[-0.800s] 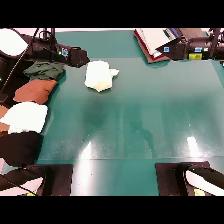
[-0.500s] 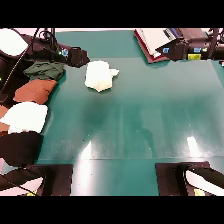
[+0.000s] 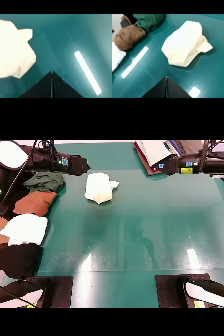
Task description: Fold the shirts.
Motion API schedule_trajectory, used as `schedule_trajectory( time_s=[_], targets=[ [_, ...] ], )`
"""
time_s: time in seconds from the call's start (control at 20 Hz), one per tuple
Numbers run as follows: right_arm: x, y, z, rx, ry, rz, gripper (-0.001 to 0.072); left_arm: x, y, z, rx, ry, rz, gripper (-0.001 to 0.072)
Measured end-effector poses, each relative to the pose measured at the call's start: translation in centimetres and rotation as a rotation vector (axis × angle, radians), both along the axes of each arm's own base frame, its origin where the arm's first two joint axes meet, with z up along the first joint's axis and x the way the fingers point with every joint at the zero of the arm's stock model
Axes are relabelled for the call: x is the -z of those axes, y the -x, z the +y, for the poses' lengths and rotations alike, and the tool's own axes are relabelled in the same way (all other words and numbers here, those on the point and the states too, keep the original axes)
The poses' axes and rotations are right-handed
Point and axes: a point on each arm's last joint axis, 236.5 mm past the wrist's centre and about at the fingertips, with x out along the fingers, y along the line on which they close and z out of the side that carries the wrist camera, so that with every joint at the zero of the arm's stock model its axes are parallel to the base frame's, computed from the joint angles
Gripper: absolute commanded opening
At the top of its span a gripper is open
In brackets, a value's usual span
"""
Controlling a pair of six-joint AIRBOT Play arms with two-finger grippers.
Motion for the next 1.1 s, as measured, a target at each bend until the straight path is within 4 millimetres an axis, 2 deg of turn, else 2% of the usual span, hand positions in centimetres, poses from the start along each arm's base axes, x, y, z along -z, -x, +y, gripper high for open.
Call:
schedule_trajectory(
  time_s=[0.05, 0.15, 0.25, 0.35, 0.5, 0.65, 0.75, 0.85, 0.9, 0.95, 1.0, 1.1],
  targets=[
    [0.5, -0.6, -0.1, 0.01, -0.004, 0.01, 0.0013, -0.2, -0.4, 0.2, -0.01, -0.002, -0.016, 0.0605],
    [0.8, -1.3, 0.2, 0.019, -0.054, 0.039, 0.0013, 0.3, -1.5, 0.5, -0.032, -0.022, -0.036, 0.0601],
    [0.3, -1.6, 0.4, 0.019, -0.127, 0.064, 0.0014, 2.5, -2.9, 0.6, -0.045, -0.058, -0.018, 0.0602],
    [-0.9, -1.5, 0.7, 0.007, -0.212, 0.084, 0.0015, 6.3, -4.5, 0.3, -0.048, -0.099, 0.041, 0.0602],
    [-2.1, -1.3, 0.6, -0.009, -0.287, 0.099, 0.0014, 14.0, -6.6, -0.2, -0.047, -0.161, 0.165, 0.0602],
    [-2.5, -0.3, 1.0, -0.052, -0.315, 0.122, 0.0014, 21.0, -7.5, -0.5, -0.044, -0.205, 0.282, 0.0601],
    [-2.5, 0.2, 1.1, -0.078, -0.314, 0.121, 0.0013, 23.8, -7.9, -0.6, -0.048, -0.218, 0.321, 0.0601],
    [-2.5, 0.4, 1.2, -0.092, -0.303, 0.111, 0.0013, 25.1, -8.5, -0.8, -0.058, -0.212, 0.328, 0.0599],
    [-2.5, 0.5, 1.1, -0.09, -0.289, 0.102, 0.0013, 25.4, -8.7, -0.9, -0.063, -0.206, 0.325, 0.0487],
    [-2.3, 0.4, 0.9, -0.079, -0.265, 0.09, 0.0013, 25.5, -9.1, -1.0, -0.07, -0.195, 0.319, 0.014],
    [-2.2, 0.3, 0.5, -0.062, -0.232, 0.072, 0.0013, 25.5, -9.4, -1.1, -0.076, -0.182, 0.311, 0.0023],
    [-2.1, 0.2, -0.6, -0.015, -0.147, 0.024, 0.0013, 25.1, -9.9, -1.3, -0.084, -0.167, 0.292, 0.0024]
  ],
)
